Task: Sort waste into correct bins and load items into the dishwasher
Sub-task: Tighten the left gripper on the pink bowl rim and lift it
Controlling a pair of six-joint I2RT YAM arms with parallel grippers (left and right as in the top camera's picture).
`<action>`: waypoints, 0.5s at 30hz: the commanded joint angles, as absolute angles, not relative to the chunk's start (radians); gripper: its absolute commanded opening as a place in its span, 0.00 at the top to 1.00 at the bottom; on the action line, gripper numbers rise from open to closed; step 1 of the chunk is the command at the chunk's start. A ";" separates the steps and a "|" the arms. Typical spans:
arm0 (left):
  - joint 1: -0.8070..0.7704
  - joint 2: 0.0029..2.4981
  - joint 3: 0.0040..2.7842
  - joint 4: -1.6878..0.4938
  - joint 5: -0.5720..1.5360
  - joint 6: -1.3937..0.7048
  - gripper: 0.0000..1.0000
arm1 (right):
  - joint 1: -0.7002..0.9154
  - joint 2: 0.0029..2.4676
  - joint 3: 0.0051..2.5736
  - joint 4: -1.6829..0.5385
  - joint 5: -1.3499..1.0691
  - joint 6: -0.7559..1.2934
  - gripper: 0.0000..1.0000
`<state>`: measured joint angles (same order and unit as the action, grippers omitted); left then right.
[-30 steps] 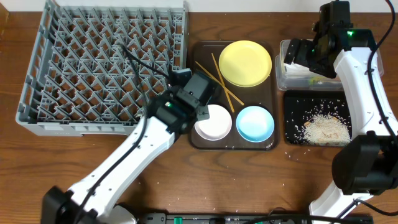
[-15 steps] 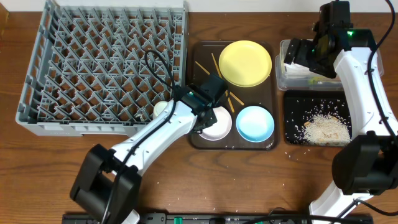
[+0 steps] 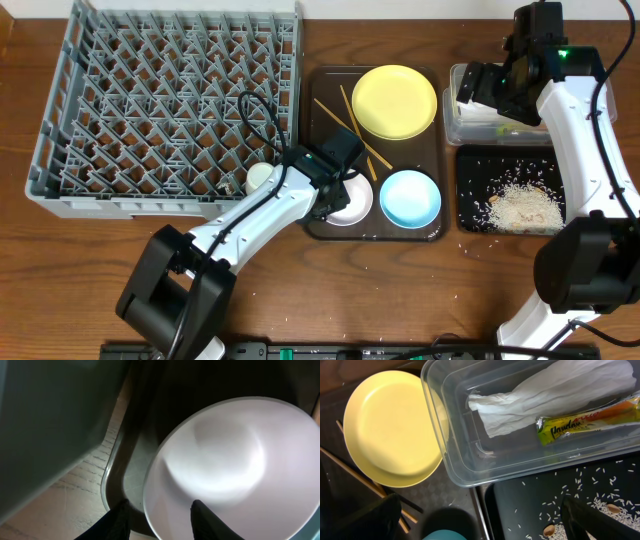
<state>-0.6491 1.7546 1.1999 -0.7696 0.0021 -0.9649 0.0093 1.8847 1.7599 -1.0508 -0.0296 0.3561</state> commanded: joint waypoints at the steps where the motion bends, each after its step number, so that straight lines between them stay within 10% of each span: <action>1: -0.648 1.776 1.187 -0.757 0.009 -0.967 0.59 | 0.008 1.865 1.764 -1.051 -0.023 0.358 0.01; 15: -0.648 1.859 1.182 -0.686 0.035 -0.967 0.59 | 0.008 1.865 1.764 -1.050 -0.023 0.359 0.01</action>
